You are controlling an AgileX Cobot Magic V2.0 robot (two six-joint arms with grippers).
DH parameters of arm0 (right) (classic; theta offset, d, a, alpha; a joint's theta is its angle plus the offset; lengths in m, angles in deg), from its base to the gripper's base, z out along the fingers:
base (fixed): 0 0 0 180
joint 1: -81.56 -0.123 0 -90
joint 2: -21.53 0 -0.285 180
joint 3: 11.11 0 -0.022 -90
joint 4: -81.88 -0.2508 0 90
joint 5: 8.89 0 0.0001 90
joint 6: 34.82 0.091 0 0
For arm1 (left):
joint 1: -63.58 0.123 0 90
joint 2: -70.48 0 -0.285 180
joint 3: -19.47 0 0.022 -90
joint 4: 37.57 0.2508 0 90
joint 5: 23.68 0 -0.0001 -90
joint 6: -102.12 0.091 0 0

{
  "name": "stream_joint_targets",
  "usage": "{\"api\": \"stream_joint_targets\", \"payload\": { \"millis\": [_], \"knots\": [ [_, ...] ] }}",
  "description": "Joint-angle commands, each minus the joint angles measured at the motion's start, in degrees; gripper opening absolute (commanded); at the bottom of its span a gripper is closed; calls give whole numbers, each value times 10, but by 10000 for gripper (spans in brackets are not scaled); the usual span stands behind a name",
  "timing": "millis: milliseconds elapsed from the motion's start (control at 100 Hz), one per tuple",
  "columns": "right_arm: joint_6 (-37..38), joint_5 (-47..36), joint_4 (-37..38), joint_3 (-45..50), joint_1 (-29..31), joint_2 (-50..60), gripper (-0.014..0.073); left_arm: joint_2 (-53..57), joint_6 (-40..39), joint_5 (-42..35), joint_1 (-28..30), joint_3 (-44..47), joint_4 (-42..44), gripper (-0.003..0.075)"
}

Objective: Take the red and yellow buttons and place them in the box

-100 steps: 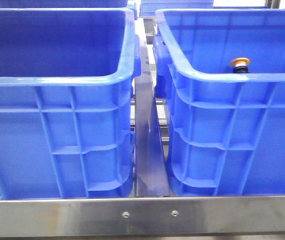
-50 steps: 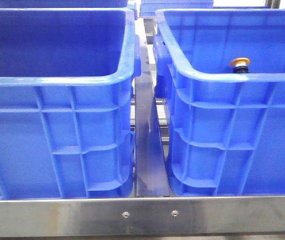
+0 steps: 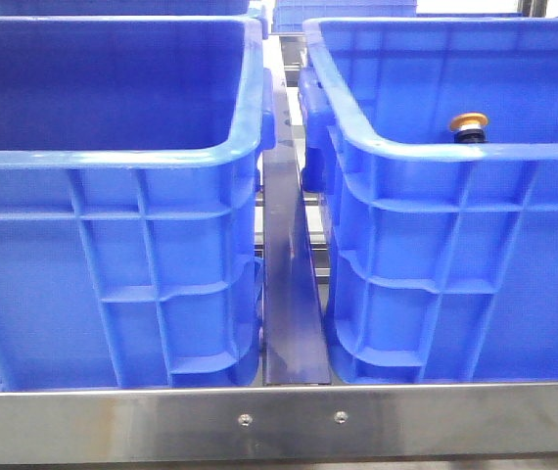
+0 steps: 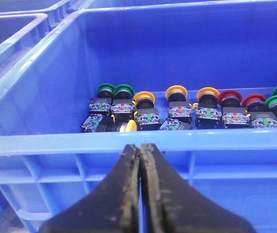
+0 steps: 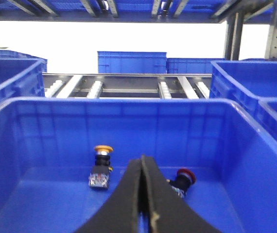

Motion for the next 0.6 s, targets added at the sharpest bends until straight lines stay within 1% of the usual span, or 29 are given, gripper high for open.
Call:
{"api": "stream_joint_targets", "payload": {
  "millis": [0,140,150,170,190,280,490,590],
  "knots": [
    [21,-66,23,16,6,-3,-58,17,-2,-47,-3,11,-6,-20],
    [22,-129,21,110,17,47,-58,17,-2,-47,-3,11,-6,-20],
    [22,-123,21,112,18,57,-58,17,-2,-47,-3,11,-6,-20],
    [22,-83,23,105,20,63,-58,17,-2,-47,-3,11,-6,-20],
    [22,-63,23,103,21,61,-58,17,-2,-47,-3,11,-6,-20],
    [23,-51,15,105,22,58,-58,17,-2,-47,-3,11,-6,-20],
    [23,-79,15,105,22,57,-58,17,-2,-47,-3,11,-6,-20],
    [23,-80,15,105,22,57,-58,17,-2,-47,-3,11,-6,-20]
  ]
}}
